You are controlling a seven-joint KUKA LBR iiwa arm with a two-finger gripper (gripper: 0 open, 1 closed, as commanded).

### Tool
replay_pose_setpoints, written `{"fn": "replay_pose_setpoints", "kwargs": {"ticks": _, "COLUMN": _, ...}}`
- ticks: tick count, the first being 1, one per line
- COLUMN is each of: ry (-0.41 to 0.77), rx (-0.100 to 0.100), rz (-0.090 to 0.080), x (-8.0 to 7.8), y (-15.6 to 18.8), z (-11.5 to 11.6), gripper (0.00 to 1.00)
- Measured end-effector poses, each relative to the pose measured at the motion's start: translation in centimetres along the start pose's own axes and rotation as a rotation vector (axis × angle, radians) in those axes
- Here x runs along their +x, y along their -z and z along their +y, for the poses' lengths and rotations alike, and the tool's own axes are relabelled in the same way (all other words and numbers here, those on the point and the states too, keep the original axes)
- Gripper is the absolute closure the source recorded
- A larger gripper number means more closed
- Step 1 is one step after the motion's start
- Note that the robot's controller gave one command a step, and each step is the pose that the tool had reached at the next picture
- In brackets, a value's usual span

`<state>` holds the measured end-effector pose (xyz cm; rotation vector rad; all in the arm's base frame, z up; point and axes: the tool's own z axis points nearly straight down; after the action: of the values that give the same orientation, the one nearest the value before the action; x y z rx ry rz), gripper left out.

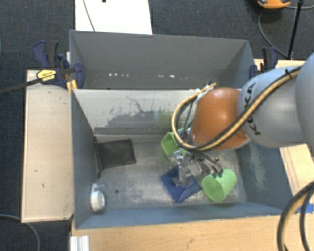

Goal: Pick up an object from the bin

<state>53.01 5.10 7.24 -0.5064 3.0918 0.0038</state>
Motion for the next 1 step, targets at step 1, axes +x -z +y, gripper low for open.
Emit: {"fn": "replay_pose_setpoints", "kwargs": {"ticks": 1, "ry": -0.039, "rx": 0.0, "rz": -0.002, "x": 0.2, "y": 10.66, "z": -0.7, "gripper": 1.0}}
